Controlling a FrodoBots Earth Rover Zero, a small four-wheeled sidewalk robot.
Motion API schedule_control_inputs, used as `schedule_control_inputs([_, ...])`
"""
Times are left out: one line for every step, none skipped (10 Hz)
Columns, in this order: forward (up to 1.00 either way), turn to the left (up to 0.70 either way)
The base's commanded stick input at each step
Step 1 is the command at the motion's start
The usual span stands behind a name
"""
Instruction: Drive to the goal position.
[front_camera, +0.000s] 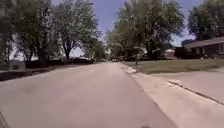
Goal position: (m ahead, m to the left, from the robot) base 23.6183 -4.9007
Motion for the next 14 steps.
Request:
schedule_control_inputs([0.70, 0.00])
schedule_control_inputs([0.70, 0.00])
schedule_control_inputs([0.70, 0.00])
schedule_control_inputs([0.70, 0.00])
schedule_control_inputs([0.70, 0.00])
schedule_control_inputs([0.70, 0.00])
schedule_control_inputs([0.70, 0.00])
schedule_control_inputs([0.70, 0.00])
schedule_control_inputs([0.70, 0.00])
schedule_control_inputs([0.70, 0.00])
schedule_control_inputs([0.70, 0.00])
schedule_control_inputs([0.70, 0.00])
schedule_control_inputs([0.70, 0.00])
schedule_control_inputs([0.70, 0.00])
